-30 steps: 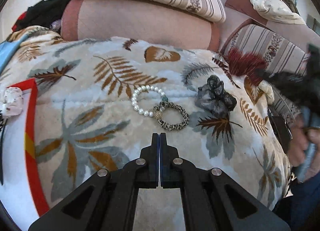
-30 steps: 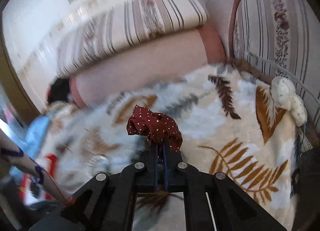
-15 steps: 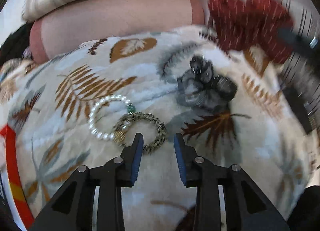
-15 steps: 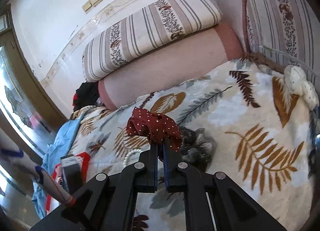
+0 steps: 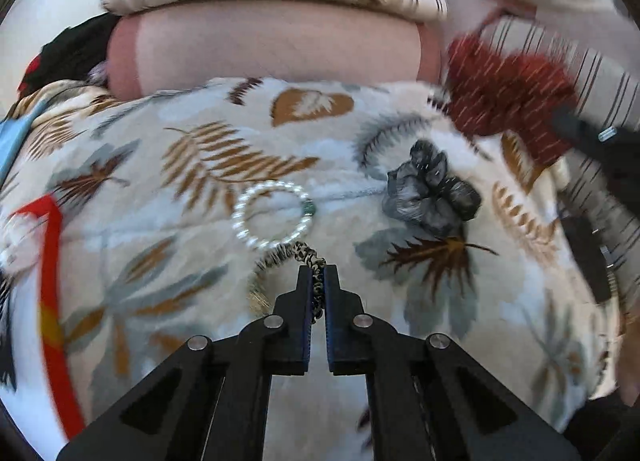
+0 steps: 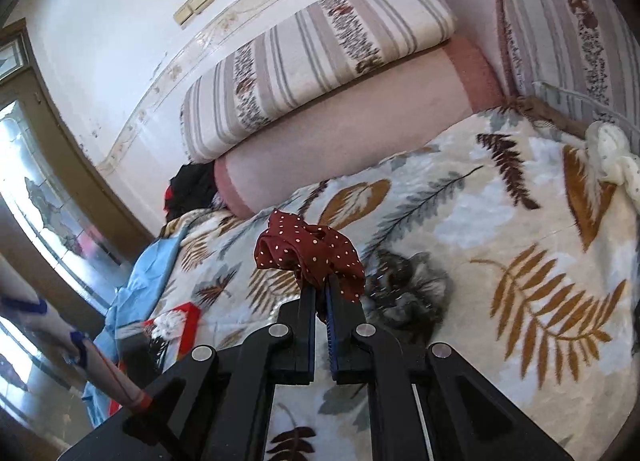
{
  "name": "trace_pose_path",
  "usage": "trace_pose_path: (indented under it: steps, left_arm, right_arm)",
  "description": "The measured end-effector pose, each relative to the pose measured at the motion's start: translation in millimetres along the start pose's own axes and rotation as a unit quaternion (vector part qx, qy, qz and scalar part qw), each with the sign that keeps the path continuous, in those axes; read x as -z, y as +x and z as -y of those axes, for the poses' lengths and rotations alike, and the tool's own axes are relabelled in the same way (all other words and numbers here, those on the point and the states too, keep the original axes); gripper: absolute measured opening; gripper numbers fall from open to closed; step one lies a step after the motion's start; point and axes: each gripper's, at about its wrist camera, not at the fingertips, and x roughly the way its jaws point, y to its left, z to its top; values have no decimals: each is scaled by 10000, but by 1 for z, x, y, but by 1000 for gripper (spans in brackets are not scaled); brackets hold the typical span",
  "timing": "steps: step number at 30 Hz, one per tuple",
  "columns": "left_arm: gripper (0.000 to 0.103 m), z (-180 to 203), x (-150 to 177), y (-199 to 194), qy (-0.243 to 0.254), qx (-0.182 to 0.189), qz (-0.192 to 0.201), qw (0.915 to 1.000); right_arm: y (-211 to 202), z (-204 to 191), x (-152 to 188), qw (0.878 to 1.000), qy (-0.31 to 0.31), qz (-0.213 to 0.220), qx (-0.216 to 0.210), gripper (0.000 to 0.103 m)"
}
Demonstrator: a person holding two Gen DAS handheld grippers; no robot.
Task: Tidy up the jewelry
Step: 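Lift the gold chain bracelet with left gripper while right gripper lifts the red scrunchie, then carry the gold bracelet in left gripper while right gripper carries the red scrunchie over the tray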
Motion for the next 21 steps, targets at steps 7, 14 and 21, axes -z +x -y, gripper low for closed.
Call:
trace_pose_path:
  steps: [7, 14, 21]
  left_arm:
    - [5, -8, 16, -64, -203, -228, 592, 9978]
    - [5, -21, 26, -87, -230, -294, 777, 9963]
    - [5, -38, 29, -79, -356, -296, 829, 9955]
  right_arm:
    - [12, -17, 19, 9993, 7, -338, -167, 5]
    - [5, -30, 54, 9975, 281, -579, -286, 5]
    - [20, -49, 71, 9970, -125, -760, -94, 5]
